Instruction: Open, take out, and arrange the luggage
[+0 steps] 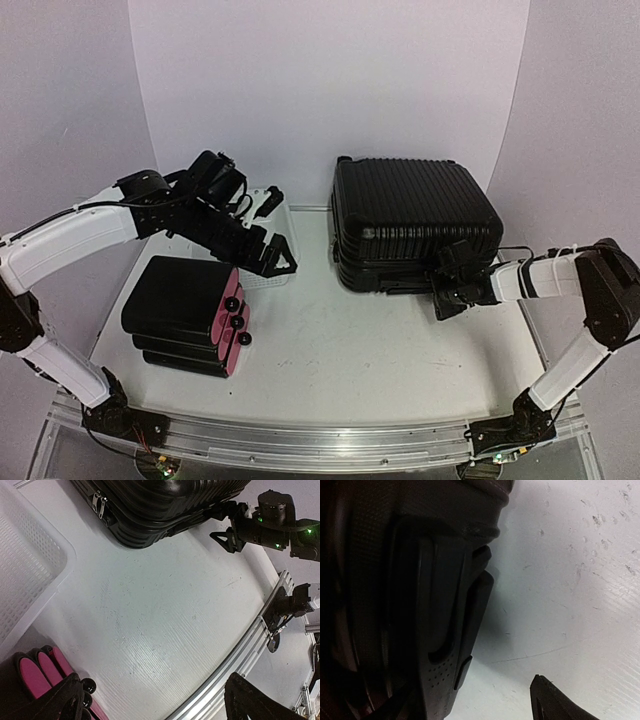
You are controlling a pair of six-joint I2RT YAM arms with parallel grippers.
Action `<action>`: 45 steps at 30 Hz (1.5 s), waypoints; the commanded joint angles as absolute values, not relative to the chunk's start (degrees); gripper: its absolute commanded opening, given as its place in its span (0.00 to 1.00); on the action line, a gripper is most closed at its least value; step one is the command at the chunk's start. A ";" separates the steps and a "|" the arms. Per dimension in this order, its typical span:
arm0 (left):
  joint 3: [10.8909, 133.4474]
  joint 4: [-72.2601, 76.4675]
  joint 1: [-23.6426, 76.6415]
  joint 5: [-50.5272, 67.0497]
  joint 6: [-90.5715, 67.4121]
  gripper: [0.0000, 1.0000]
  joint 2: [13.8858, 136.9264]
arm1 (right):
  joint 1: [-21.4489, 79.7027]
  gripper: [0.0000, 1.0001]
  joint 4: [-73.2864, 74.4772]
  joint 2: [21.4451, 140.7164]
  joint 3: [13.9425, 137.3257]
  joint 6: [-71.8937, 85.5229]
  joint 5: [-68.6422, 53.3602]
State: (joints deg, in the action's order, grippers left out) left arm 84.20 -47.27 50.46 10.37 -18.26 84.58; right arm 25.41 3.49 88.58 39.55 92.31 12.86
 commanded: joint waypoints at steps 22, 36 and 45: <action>78.95 -42.65 51.41 10.92 -22.15 0.99 78.66 | 13.57 0.00 11.98 78.82 32.94 76.90 8.14; 87.63 -36.01 53.46 10.78 -15.48 0.99 91.60 | 7.02 0.34 33.65 77.49 44.64 38.44 -15.99; 83.76 -21.58 53.43 11.27 -12.21 0.99 90.86 | 10.54 0.67 8.59 80.80 40.07 73.54 -17.47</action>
